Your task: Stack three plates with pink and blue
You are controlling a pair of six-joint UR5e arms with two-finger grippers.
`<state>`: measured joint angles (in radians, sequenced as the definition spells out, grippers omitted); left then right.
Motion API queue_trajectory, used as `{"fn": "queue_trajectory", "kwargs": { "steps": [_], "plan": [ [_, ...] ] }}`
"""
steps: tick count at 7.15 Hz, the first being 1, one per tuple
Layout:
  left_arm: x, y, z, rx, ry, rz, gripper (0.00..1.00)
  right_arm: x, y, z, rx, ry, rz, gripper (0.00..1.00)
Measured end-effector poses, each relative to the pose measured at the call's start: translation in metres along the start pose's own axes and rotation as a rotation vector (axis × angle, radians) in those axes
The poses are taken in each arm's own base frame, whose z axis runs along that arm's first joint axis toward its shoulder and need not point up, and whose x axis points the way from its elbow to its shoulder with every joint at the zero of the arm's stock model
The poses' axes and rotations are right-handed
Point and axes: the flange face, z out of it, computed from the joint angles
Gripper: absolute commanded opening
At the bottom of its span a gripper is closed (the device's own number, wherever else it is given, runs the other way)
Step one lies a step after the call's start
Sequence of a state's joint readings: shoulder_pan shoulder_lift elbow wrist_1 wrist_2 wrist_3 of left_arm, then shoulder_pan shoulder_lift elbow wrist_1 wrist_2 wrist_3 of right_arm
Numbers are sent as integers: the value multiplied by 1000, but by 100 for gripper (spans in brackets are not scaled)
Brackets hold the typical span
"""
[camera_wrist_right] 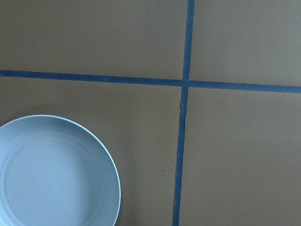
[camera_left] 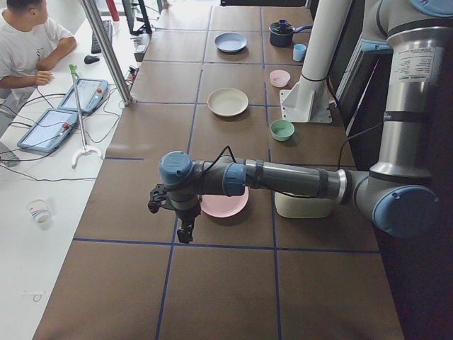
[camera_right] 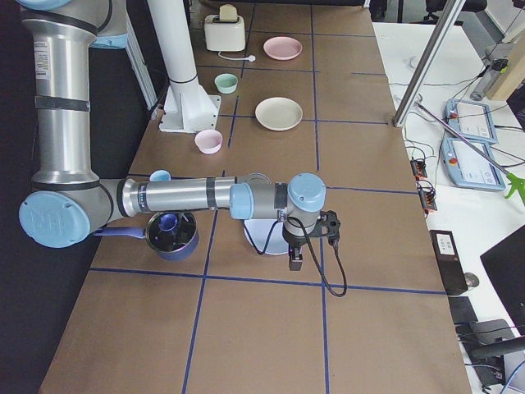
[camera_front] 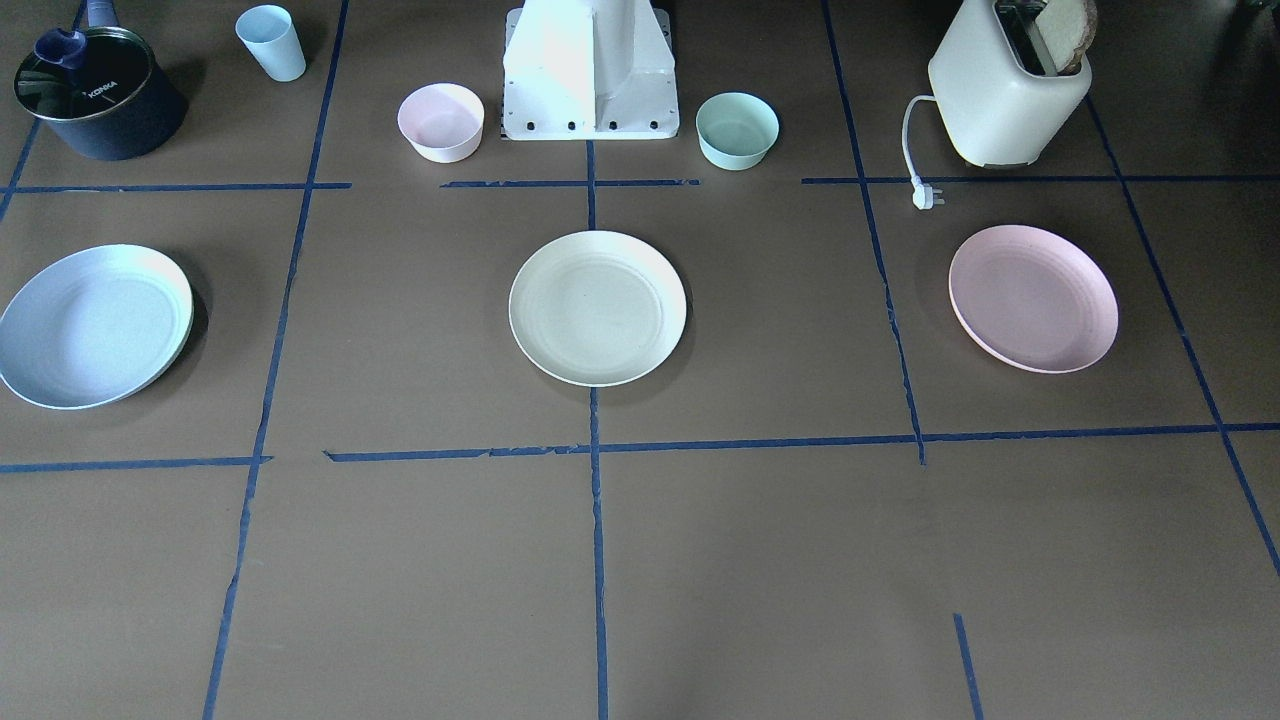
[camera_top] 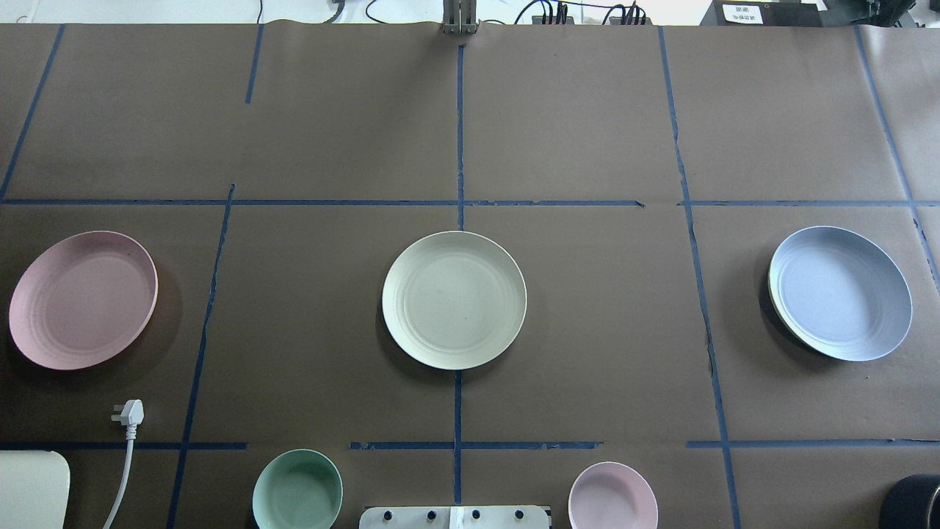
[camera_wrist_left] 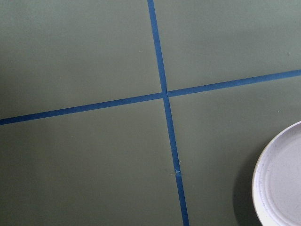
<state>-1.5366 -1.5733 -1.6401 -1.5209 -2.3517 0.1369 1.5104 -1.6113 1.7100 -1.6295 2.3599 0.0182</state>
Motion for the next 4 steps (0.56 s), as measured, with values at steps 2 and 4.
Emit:
{"fn": "queue_trajectory", "kwargs": {
  "steps": [2, 4],
  "plan": [
    [8, 3, 59, 24, 35, -28, 100, 1, 0, 2, -3, -2, 1, 100],
    [49, 0, 127, 41, 81, -112, 100, 1, 0, 3, -6, -7, 2, 100]
  ]
}}
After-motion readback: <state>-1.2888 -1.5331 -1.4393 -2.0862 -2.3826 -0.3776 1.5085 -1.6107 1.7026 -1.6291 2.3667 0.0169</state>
